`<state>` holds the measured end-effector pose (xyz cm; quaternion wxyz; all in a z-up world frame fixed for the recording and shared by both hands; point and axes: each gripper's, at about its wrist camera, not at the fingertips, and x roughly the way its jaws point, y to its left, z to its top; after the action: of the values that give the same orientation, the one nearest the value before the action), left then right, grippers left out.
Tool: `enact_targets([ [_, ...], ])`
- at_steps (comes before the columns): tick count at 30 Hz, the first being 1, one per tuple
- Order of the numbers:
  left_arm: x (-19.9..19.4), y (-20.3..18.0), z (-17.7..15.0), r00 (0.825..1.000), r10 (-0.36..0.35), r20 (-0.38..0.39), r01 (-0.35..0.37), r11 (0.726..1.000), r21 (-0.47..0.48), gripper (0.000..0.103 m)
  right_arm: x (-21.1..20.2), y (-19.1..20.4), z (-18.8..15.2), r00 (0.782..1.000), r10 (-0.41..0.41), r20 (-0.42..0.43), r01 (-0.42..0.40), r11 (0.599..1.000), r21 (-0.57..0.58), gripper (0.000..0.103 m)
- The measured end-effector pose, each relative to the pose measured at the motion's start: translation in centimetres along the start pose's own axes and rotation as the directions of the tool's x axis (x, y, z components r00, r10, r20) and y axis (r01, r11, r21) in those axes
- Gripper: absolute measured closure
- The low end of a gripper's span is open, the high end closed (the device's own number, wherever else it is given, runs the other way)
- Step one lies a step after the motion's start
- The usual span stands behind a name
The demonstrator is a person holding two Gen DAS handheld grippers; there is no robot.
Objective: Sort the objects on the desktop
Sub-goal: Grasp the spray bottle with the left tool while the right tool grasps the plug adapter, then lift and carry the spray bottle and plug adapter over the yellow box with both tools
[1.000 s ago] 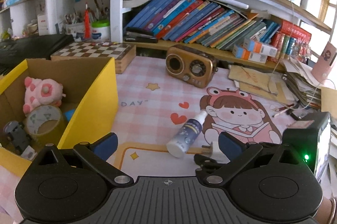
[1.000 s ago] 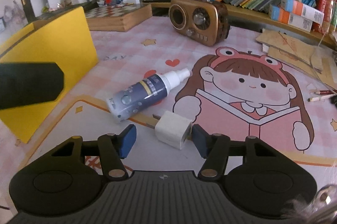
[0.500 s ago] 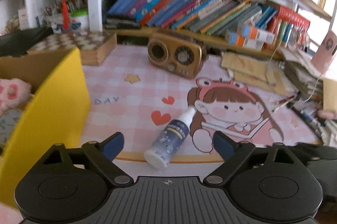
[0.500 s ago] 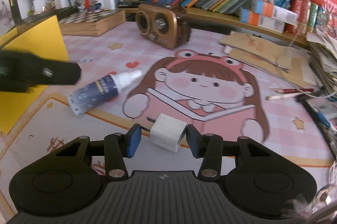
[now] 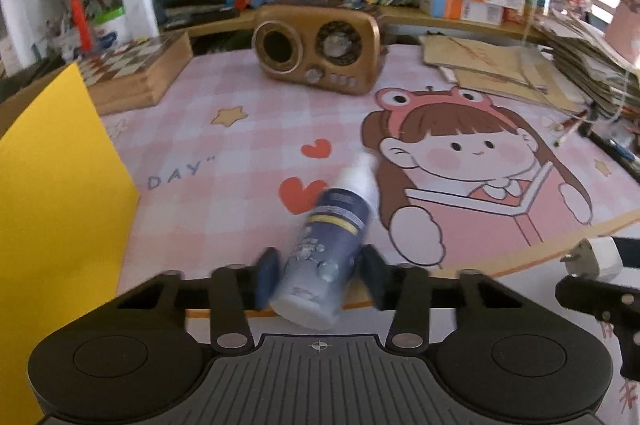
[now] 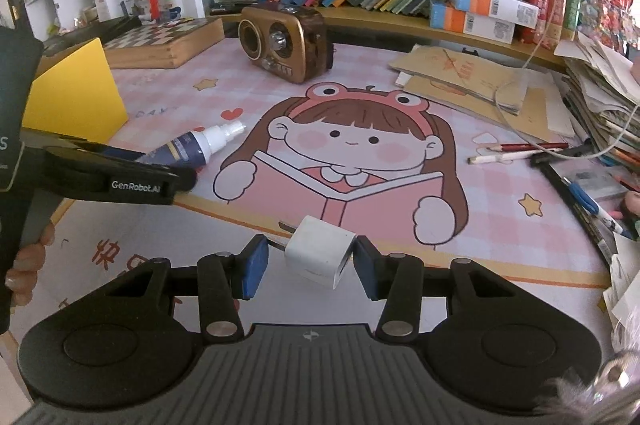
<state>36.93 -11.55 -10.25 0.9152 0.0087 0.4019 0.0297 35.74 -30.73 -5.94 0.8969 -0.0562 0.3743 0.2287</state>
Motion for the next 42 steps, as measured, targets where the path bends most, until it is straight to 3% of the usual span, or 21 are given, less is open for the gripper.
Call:
enact_targets([
  [17,-7.8,0.2,-1.9,0.988,-0.114,0.105,0.128,0.983,-0.133,0.071,-2.8,0.3,-0.4,0.999,0.014,0.028,-0.015,0.999,0.029,0.059],
  [32,-14.1,0.9,-5.5,0.967,-0.199,0.162,0.227,0.957,-0.181,0.071,-6.6,3.3,-1.6,0.997,0.067,0.029,-0.067,0.998,0.004,0.059],
  [42,-16.9,3.1,-7.7,0.954,-0.239,0.181,0.27,0.948,-0.169,0.071,-9.0,6.5,-2.4,0.998,0.047,0.041,-0.048,0.999,0.015,0.059],
])
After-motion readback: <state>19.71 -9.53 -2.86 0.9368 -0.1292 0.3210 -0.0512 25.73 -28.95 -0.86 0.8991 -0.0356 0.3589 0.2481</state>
